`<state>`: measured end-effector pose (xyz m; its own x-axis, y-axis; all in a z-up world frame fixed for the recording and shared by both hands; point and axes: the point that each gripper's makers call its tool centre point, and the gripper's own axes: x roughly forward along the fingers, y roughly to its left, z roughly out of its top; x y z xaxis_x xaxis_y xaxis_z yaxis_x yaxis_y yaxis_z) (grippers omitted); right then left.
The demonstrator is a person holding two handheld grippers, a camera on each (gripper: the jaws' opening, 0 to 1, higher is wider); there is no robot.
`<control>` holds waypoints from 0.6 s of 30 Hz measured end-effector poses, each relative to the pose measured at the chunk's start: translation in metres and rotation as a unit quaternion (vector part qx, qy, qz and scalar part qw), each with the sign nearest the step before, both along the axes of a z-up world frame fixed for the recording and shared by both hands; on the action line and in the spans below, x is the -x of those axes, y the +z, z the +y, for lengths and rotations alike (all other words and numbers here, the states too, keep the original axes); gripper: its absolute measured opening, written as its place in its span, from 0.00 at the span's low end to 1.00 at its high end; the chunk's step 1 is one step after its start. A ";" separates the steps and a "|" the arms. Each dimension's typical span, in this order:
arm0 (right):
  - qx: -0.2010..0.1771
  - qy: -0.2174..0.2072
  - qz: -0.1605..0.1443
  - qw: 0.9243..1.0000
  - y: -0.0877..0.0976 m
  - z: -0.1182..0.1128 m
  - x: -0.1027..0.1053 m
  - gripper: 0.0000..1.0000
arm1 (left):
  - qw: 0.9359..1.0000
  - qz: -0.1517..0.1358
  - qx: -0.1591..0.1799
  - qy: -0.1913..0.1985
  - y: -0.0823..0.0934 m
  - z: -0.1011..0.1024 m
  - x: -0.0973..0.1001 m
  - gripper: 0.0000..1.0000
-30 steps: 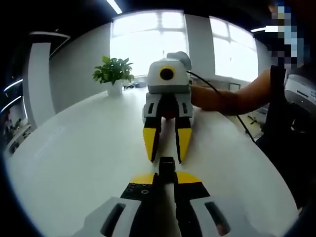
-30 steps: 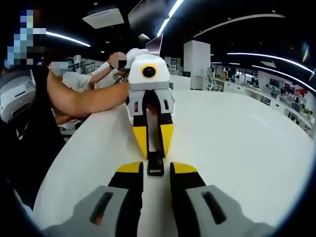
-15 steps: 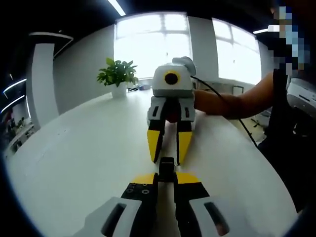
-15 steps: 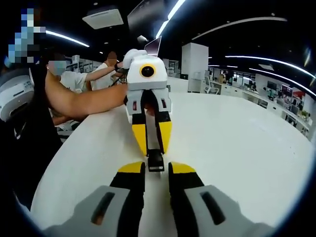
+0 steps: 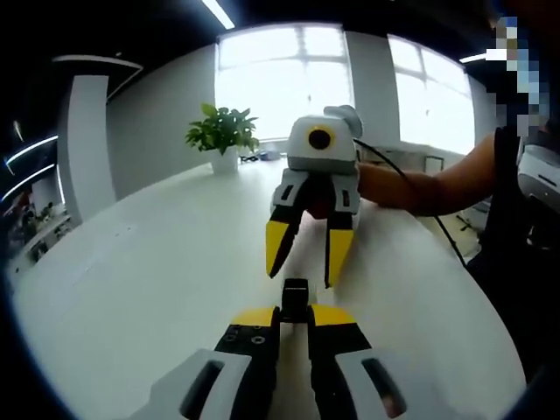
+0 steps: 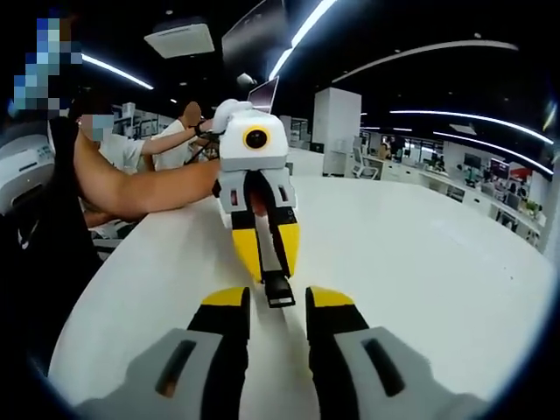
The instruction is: Snap the two parts of the plastic buckle together until the buckle closes and remains connected.
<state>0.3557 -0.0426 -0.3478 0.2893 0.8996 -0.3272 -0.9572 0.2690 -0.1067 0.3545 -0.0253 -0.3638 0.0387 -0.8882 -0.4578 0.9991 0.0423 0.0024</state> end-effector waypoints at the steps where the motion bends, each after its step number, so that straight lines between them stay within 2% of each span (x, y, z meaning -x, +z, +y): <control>1: -0.002 -0.003 -0.001 1.000 0.001 -0.001 -0.001 0.27 | 1.000 -0.002 -0.002 0.005 0.000 0.001 -0.002 0.10; 4: -0.008 -0.010 -0.005 1.000 0.003 -0.001 -0.005 0.34 | 0.999 -0.012 -0.009 0.034 -0.002 0.003 -0.014 0.10; 6: -0.014 -0.019 -0.014 1.000 0.006 -0.001 -0.009 0.43 | 0.997 -0.024 -0.007 0.067 0.000 0.005 -0.028 0.10; 8: -0.023 -0.029 -0.019 0.999 0.010 -0.001 -0.013 0.58 | 0.995 -0.025 0.002 0.094 0.004 0.010 -0.039 0.10; 12: -0.036 -0.043 -0.029 0.998 0.015 -0.002 -0.019 0.75 | 0.991 -0.032 0.002 0.130 0.005 0.016 -0.053 0.10; 14: -0.040 -0.053 -0.035 0.997 0.017 -0.003 -0.024 0.84 | 0.984 -0.054 0.001 0.169 0.008 0.022 -0.068 0.10; 15: -0.041 -0.061 -0.041 0.996 0.018 -0.005 -0.028 0.88 | 0.978 -0.062 -0.001 0.197 0.009 0.026 -0.078 0.10; 17: -0.043 -0.074 -0.050 0.995 0.020 -0.007 -0.033 0.97 | 0.973 -0.042 0.020 0.228 0.014 0.030 -0.088 0.10; 18: -0.046 -0.081 -0.054 0.994 0.022 -0.008 -0.035 1.00 | 0.969 -0.043 0.022 0.242 0.016 0.034 -0.093 0.10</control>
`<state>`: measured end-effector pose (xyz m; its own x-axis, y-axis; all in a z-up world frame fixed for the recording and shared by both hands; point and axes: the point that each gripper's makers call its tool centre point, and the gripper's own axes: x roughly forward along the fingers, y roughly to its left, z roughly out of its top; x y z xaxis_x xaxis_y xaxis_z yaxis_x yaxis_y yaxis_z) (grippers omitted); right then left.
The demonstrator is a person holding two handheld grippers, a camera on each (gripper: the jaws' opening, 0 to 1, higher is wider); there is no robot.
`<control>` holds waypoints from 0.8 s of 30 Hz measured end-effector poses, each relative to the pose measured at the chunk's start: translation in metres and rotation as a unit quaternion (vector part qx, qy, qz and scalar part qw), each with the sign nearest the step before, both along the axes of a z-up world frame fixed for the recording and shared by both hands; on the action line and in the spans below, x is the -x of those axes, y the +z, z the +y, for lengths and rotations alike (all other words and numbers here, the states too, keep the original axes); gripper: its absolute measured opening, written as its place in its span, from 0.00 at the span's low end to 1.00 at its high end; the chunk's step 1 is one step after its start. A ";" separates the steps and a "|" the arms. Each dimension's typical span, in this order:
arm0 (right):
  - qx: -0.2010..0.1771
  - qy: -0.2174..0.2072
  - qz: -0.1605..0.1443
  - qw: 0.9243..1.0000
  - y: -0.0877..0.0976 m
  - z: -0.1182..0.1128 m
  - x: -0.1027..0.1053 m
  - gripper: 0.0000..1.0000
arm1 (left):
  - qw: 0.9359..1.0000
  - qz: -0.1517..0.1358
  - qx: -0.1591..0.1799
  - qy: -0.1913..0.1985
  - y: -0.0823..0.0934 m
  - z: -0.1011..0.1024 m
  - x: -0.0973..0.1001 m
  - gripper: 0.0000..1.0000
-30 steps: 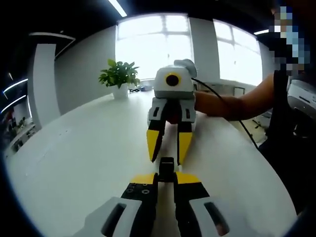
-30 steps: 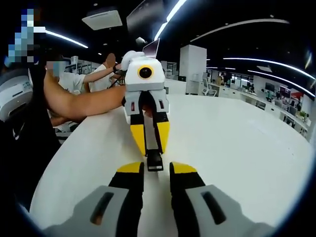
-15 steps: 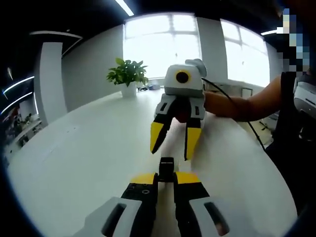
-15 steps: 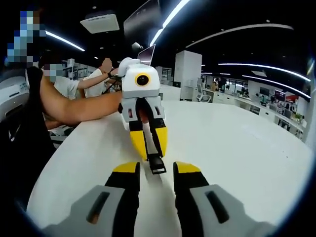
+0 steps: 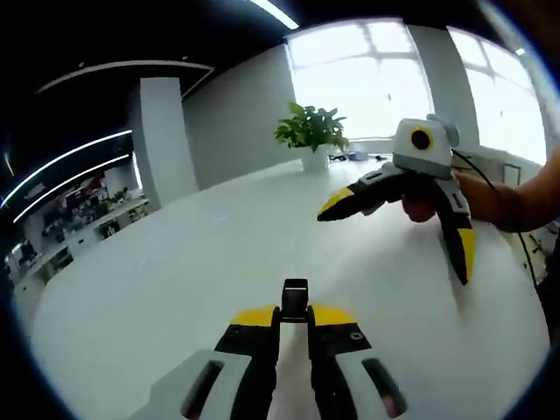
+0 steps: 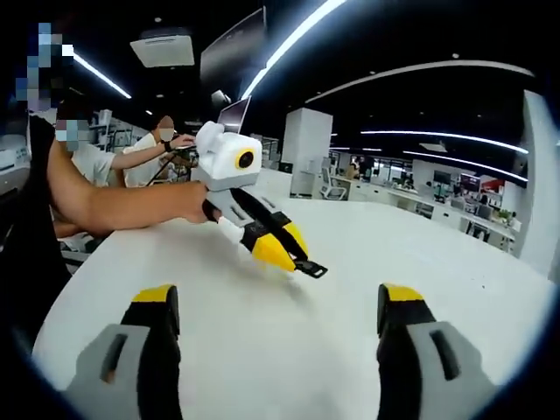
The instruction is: Snap the two parts of the plastic buckle together until the buckle closes and remains connected.
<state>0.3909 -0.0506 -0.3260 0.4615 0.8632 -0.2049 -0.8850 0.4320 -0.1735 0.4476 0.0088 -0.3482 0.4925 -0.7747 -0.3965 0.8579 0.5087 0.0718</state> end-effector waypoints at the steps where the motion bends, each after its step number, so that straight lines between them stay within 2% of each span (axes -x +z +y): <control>1: 0.002 -0.004 -0.003 1.000 0.000 -0.002 -0.002 1.00 | 1.000 -0.001 -0.001 0.006 0.000 0.003 -0.002 0.10; 7: -0.001 -0.025 -0.005 1.000 0.003 -0.008 -0.010 1.00 | 0.999 -0.002 0.015 0.044 0.007 0.013 -0.013 0.10; 13: -0.018 -0.056 0.002 0.998 0.006 -0.016 -0.020 1.00 | 0.998 0.000 0.021 0.054 0.010 0.014 -0.013 0.10; 18: -0.031 -0.078 0.004 0.996 0.011 -0.023 -0.026 1.00 | 0.997 -0.008 0.007 0.077 0.009 0.020 -0.018 0.10; 20: -0.035 -0.088 0.001 0.996 0.012 -0.025 -0.029 1.00 | 0.995 -0.023 -0.008 0.092 0.008 0.023 -0.023 0.10; 21: -0.039 -0.099 0.003 0.994 0.013 -0.028 -0.032 1.00 | 0.994 -0.027 -0.009 0.106 0.008 0.024 -0.026 0.10; 24: -0.044 -0.112 0.002 0.993 0.015 -0.031 -0.035 1.00 | 0.993 -0.031 -0.004 0.113 0.009 0.022 -0.028 0.10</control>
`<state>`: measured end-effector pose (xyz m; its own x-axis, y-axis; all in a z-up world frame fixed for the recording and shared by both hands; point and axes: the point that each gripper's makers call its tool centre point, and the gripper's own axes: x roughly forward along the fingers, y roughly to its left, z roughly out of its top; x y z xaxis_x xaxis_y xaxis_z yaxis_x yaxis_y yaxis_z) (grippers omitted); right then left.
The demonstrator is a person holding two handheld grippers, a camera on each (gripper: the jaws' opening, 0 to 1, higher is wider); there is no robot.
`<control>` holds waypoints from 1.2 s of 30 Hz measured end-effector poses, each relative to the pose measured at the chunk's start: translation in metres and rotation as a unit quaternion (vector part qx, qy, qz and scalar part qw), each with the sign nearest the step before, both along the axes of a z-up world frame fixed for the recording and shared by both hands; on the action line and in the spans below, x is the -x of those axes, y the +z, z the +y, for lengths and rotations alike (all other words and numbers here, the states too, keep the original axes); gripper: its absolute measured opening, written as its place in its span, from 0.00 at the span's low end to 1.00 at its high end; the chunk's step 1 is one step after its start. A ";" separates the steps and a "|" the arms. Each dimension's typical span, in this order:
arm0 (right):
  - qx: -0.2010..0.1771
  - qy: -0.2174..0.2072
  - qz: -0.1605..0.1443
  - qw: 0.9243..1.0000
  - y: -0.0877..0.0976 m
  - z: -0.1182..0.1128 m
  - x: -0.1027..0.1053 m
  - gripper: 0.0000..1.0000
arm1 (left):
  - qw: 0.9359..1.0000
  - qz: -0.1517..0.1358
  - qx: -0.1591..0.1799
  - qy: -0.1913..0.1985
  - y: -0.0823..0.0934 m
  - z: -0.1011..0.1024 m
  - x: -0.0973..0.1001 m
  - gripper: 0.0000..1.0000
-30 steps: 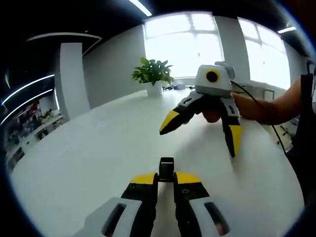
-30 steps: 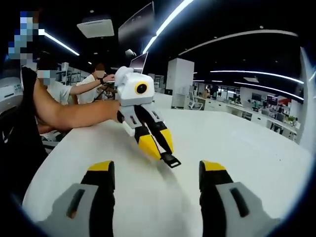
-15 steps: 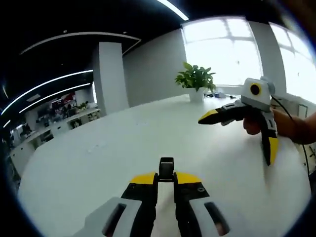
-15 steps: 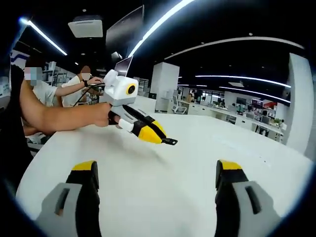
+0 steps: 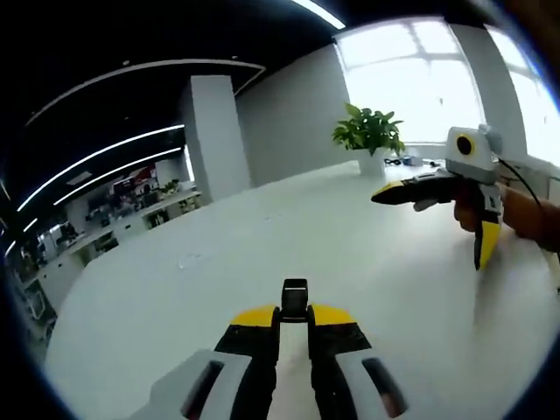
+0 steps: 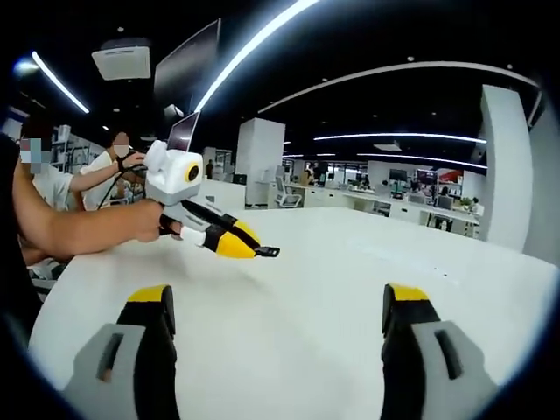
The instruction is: Snap the two parts of the plastic buckle together until the buckle closes and remains connected.
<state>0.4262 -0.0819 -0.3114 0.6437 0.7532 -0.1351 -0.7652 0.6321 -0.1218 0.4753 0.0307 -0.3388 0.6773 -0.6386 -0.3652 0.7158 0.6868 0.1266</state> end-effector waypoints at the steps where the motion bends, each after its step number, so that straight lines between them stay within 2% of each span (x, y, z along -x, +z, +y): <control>1: 0.000 -0.004 0.001 1.000 0.000 -0.001 -0.001 1.00 | 1.000 -0.001 0.000 0.002 0.000 0.000 -0.001 0.10; 7: 0.013 -0.015 0.002 1.000 -0.006 -0.001 -0.002 1.00 | 1.000 0.014 -0.005 0.001 -0.011 -0.005 -0.002 0.10; 10: 0.014 -0.018 0.002 1.000 -0.003 -0.002 -0.001 1.00 | 1.000 0.025 0.015 0.003 -0.008 -0.008 -0.004 0.10; 19: 0.009 -0.033 0.000 0.999 0.001 -0.012 -0.006 0.99 | 0.999 0.035 0.021 0.002 -0.005 -0.017 -0.020 0.10; 21: 0.005 -0.032 0.008 0.999 0.000 -0.012 -0.007 0.99 | 0.998 0.041 0.039 0.006 -0.002 -0.019 -0.024 0.10; 27: 0.000 -0.034 0.012 0.999 0.000 -0.014 -0.009 0.99 | 0.999 0.047 0.027 0.003 -0.007 -0.028 -0.036 0.10; 36: -0.006 -0.040 0.016 0.999 0.001 -0.019 -0.012 0.99 | 0.998 0.050 0.026 -0.005 -0.007 -0.048 -0.056 0.10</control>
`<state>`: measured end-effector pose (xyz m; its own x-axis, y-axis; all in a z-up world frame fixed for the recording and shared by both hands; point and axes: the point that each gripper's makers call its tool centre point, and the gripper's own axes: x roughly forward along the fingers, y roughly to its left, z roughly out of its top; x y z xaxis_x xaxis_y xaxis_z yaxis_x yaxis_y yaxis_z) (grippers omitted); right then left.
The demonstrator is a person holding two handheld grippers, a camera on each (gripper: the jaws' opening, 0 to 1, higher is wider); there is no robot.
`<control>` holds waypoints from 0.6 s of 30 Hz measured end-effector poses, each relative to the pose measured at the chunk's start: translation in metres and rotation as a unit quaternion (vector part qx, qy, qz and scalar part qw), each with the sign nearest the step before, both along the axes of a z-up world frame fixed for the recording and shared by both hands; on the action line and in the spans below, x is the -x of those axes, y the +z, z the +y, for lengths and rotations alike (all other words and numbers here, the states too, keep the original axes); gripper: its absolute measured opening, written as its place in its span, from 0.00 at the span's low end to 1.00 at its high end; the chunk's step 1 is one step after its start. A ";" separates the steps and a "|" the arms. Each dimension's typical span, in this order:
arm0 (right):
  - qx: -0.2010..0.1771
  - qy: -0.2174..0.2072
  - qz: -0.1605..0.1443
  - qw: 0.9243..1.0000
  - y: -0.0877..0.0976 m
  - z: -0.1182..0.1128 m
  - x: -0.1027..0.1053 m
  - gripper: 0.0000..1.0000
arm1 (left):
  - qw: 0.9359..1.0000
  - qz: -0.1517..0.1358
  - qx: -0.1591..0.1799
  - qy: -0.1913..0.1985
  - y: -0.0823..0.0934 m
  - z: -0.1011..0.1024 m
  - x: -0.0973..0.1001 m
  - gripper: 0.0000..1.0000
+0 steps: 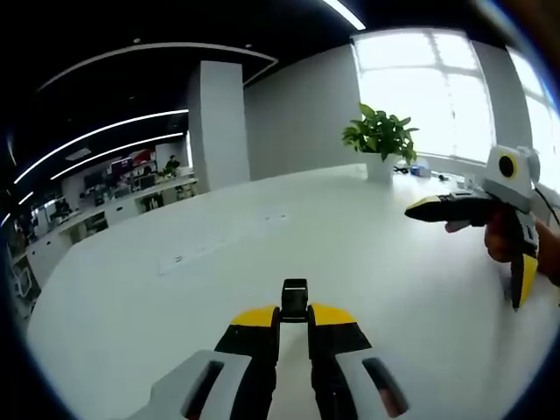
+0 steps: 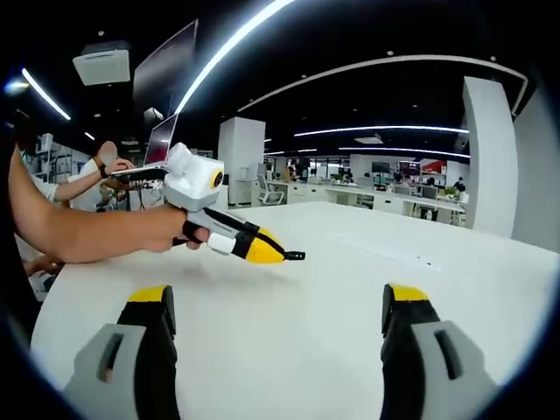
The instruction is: Snap the two parts of the plastic buckle together until the buckle closes and remains connected.
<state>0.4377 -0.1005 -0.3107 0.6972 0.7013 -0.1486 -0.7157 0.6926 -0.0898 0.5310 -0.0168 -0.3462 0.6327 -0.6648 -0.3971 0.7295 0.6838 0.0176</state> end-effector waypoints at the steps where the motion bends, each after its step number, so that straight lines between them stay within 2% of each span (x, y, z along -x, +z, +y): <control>1: 0.001 0.000 0.000 1.000 0.000 0.000 0.000 0.99 | 1.000 0.001 0.000 -0.001 0.000 -0.002 -0.002 0.10; 18: 0.008 -0.003 0.006 1.000 -0.005 0.000 -0.001 0.97 | 1.000 0.010 0.010 0.001 0.003 -0.012 -0.030 0.10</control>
